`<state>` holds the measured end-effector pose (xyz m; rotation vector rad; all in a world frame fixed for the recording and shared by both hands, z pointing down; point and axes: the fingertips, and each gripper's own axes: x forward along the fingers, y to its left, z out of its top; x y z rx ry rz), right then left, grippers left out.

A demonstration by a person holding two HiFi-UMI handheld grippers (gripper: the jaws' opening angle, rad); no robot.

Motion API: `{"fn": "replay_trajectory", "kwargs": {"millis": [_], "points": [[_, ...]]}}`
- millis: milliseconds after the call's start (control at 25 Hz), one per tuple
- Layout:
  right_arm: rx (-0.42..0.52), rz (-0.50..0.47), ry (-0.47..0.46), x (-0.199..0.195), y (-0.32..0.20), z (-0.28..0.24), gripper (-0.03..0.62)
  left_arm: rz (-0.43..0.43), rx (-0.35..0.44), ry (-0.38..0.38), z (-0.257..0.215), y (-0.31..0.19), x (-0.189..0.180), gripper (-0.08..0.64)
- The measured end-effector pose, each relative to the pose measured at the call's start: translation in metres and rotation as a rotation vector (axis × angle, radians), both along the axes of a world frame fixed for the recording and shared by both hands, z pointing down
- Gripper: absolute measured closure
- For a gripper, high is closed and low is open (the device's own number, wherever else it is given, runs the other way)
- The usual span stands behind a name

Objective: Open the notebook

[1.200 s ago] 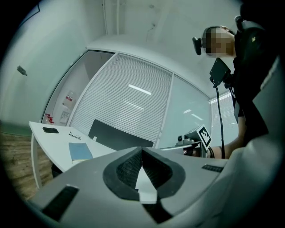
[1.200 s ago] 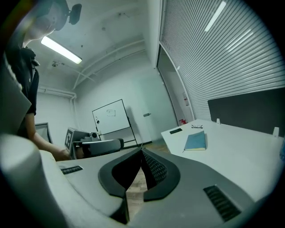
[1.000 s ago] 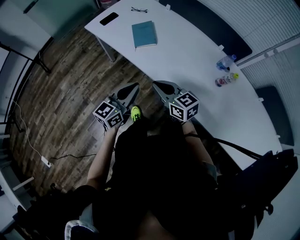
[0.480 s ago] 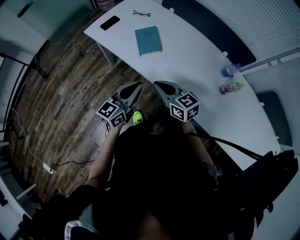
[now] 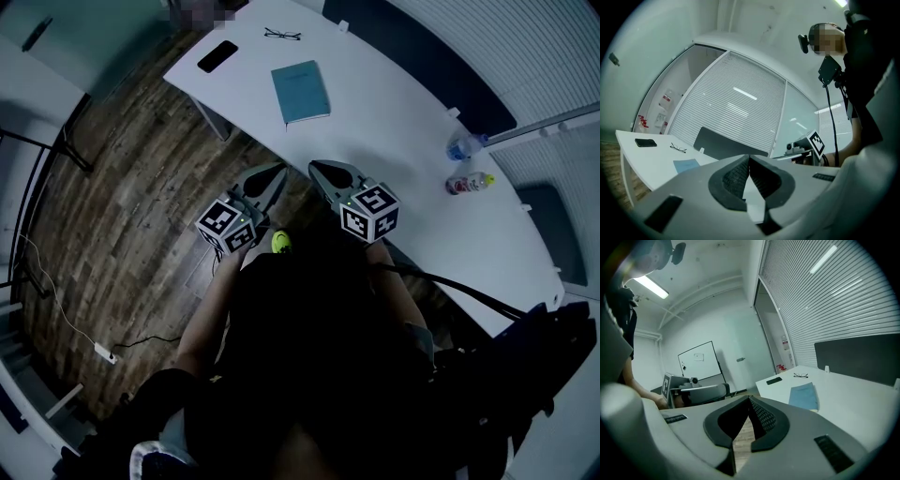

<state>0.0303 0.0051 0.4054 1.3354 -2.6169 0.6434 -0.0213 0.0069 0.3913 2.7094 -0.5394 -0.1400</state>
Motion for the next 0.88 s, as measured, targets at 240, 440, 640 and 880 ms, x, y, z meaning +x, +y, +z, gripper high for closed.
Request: {"fn": "replay_trajectory", "kwargs": {"millis": [240,440,640,880], "points": [[-0.008,0.017,0.038,0.003,-0.021,0.008,0.566,0.005,-0.009,-0.003,0.009,-0.019,0.003,0.554],[-0.002,0.018,0.046,0.009,-0.040,0.012,0.566,-0.005,-0.007,0.003,0.012,-0.036,0.009,0.554],[-0.012,0.017,0.036,0.017,-0.061,0.018,0.566,-0.019,-0.020,0.001,0.016,-0.053,0.015,0.554],[-0.030,0.004,0.029,0.025,-0.084,0.028,0.566,-0.031,-0.045,-0.016,0.028,-0.066,0.019,0.554]]}}
